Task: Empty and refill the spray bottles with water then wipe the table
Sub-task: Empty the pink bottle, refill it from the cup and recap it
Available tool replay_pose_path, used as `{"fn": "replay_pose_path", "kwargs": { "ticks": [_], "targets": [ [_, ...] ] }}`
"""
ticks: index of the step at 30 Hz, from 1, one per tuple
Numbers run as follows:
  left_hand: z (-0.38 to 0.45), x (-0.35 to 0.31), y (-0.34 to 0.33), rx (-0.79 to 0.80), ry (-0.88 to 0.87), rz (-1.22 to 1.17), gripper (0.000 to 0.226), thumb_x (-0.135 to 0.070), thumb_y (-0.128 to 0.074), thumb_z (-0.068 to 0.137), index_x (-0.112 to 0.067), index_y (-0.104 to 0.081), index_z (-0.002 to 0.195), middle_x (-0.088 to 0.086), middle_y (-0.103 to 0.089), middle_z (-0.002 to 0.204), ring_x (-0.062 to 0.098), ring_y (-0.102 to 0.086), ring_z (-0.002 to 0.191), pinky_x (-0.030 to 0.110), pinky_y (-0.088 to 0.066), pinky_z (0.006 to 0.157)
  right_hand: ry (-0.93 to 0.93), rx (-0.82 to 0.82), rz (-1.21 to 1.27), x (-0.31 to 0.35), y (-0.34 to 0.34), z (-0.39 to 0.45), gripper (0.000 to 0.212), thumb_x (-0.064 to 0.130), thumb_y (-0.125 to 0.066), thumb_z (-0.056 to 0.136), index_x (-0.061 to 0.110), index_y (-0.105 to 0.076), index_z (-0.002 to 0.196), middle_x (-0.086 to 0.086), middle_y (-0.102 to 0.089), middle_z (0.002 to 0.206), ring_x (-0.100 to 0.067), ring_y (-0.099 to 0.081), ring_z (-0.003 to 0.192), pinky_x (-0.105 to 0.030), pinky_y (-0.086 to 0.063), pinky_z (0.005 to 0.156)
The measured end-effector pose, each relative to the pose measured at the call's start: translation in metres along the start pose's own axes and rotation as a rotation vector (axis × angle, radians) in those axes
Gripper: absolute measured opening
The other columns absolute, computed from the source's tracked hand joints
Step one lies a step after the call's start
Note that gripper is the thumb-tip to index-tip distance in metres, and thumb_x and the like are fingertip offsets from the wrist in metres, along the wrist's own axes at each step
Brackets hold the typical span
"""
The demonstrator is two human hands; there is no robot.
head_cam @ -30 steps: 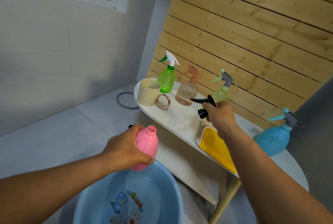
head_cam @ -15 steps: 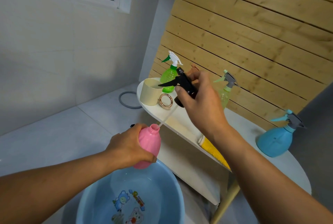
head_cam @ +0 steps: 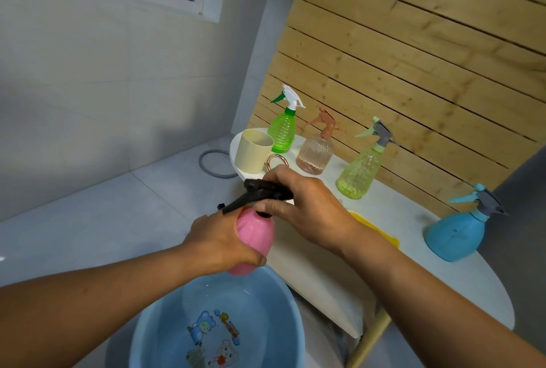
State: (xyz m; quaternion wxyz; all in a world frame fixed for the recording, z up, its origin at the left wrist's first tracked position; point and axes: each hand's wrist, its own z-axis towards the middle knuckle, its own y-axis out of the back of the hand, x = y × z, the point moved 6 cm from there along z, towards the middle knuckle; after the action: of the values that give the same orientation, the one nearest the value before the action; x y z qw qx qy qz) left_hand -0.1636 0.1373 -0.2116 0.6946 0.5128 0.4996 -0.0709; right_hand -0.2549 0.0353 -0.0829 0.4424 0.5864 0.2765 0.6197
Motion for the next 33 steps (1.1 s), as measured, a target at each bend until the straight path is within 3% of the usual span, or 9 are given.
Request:
{"fn": "replay_pose_path", "kwargs": {
  "ticks": [12,17,19,22,26,31,33],
  "targets": [
    [0.006,-0.015,0.001,0.062,0.002,-0.153,0.104,-0.053,-0.095,0.046,-0.057,-0.041,0.135,-0.011,-0.055,0.125,0.022,-0.059,0.114,0.043,-0.064,0.088,0.004,0.158,0.044,0.000,0.023,0.008,0.035,0.016,-0.083,0.082,0.025,-0.064,0.110,0.003,-0.070,0.101,-0.021,-0.065,0.098,-0.050,-0.053,0.089],
    [0.031,-0.052,0.015,0.061,-0.065,-0.159,0.094,-0.044,-0.097,0.053,-0.054,-0.043,0.129,-0.017,-0.055,0.119,0.008,-0.058,0.106,0.028,-0.059,0.076,-0.034,0.142,0.014,-0.001,0.061,0.021,0.035,0.012,-0.084,0.082,0.019,-0.066,0.111,0.001,-0.072,0.100,-0.017,-0.068,0.095,-0.051,-0.053,0.095],
    [0.046,-0.068,0.018,0.083,-0.089,-0.167,0.091,-0.036,-0.099,0.061,-0.051,-0.041,0.131,-0.016,-0.052,0.120,0.014,-0.056,0.111,0.025,-0.055,0.074,-0.051,0.123,-0.011,-0.007,0.079,0.026,0.034,0.014,-0.084,0.082,0.021,-0.067,0.110,0.003,-0.073,0.098,-0.012,-0.068,0.094,-0.052,-0.049,0.104],
    [0.072,-0.091,0.018,0.084,-0.115,-0.167,0.095,-0.033,-0.098,0.063,-0.046,-0.041,0.138,-0.013,-0.050,0.122,0.021,-0.053,0.116,0.027,-0.053,0.076,-0.077,0.073,-0.005,-0.021,0.105,0.031,0.031,0.016,-0.085,0.081,0.023,-0.068,0.106,0.001,-0.073,0.096,-0.018,-0.069,0.092,-0.048,-0.056,0.089],
    [0.102,-0.113,0.005,0.071,-0.123,-0.156,0.096,-0.032,-0.100,0.060,-0.040,-0.048,0.140,-0.006,-0.054,0.130,0.026,-0.055,0.119,0.046,-0.060,0.093,-0.120,0.016,0.013,-0.048,0.126,0.035,0.033,0.013,-0.085,0.080,0.017,-0.069,0.109,-0.006,-0.072,0.103,-0.026,-0.070,0.098,-0.052,-0.056,0.090],
    [0.127,-0.123,-0.018,0.090,-0.111,-0.208,0.089,-0.032,-0.102,0.056,-0.045,-0.052,0.129,-0.017,-0.058,0.118,0.020,-0.057,0.111,0.031,-0.053,0.079,-0.156,0.018,-0.085,-0.079,0.131,0.040,0.030,0.018,-0.084,0.080,0.020,-0.065,0.103,-0.004,-0.068,0.101,-0.026,-0.067,0.094,-0.054,-0.055,0.085],
    [0.133,-0.122,-0.027,0.096,-0.085,-0.225,0.092,-0.029,-0.102,0.057,-0.041,-0.053,0.134,-0.013,-0.061,0.121,0.022,-0.058,0.115,0.036,-0.055,0.086,-0.179,0.004,-0.097,-0.091,0.128,0.042,0.035,0.019,-0.085,0.078,0.021,-0.066,0.108,-0.003,-0.069,0.103,-0.024,-0.067,0.096,-0.049,-0.055,0.086]
  ]
}}
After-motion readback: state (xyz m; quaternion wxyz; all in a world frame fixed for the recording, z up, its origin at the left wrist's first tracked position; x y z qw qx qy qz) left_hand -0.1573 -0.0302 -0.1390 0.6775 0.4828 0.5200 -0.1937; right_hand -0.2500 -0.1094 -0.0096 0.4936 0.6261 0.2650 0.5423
